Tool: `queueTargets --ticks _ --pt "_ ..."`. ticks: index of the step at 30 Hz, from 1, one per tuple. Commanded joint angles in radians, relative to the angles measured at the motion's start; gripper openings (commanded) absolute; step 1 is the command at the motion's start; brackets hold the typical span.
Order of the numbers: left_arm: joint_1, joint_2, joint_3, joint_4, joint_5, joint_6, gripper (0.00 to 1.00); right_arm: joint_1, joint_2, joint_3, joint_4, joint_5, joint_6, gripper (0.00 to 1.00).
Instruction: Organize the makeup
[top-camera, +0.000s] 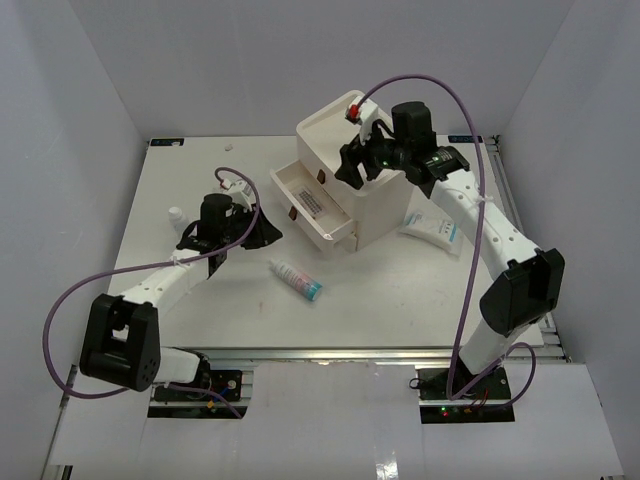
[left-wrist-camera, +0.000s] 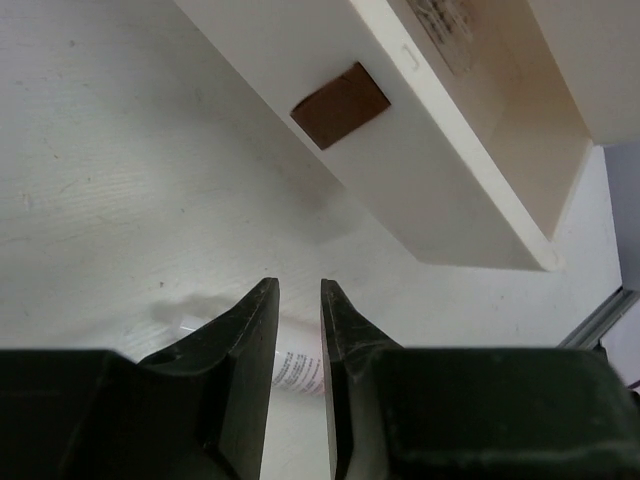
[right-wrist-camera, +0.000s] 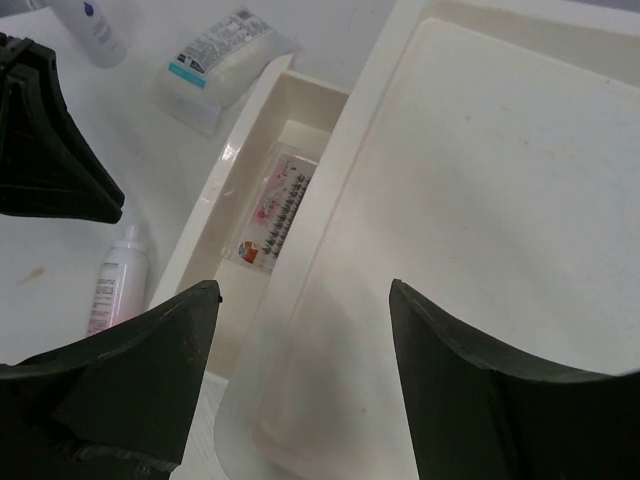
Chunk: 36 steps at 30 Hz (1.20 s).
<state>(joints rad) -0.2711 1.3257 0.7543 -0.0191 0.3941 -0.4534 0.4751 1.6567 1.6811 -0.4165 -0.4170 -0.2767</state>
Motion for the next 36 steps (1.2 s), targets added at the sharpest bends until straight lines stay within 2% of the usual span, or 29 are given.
queueTargets --ticks 1,4,7,9,12,15,16,30,36 --pt "-0.007 0.071 0.084 0.093 -0.073 0.023 0.35 0.051 0.063 0.114 -0.024 0.095 0.012 0.76" --pt "-0.014 0.133 0.121 0.134 -0.098 0.041 0.36 0.064 0.086 0.123 -0.025 0.125 0.017 0.75" --pt "-0.019 0.183 0.161 0.182 -0.101 0.056 0.36 0.073 0.101 0.118 -0.026 0.159 0.017 0.66" --pt "-0.031 0.234 0.195 0.232 -0.101 0.068 0.36 0.076 0.11 0.108 -0.028 0.17 0.018 0.55" --pt "-0.044 0.286 0.233 0.274 -0.095 0.077 0.36 0.08 0.121 0.104 -0.038 0.171 0.021 0.33" --pt "-0.065 0.34 0.285 0.309 -0.086 0.08 0.36 0.086 0.134 0.103 -0.05 0.16 0.022 0.16" --pt "-0.07 0.352 0.296 0.317 -0.086 0.081 0.36 0.086 0.138 0.103 -0.055 0.153 0.025 0.14" --pt "-0.148 0.568 0.513 0.392 -0.095 0.022 0.38 0.1 0.16 0.106 -0.074 0.123 0.033 0.12" --pt "-0.151 0.522 0.482 0.414 -0.107 0.033 0.43 0.098 0.141 0.114 -0.074 0.138 0.026 0.21"
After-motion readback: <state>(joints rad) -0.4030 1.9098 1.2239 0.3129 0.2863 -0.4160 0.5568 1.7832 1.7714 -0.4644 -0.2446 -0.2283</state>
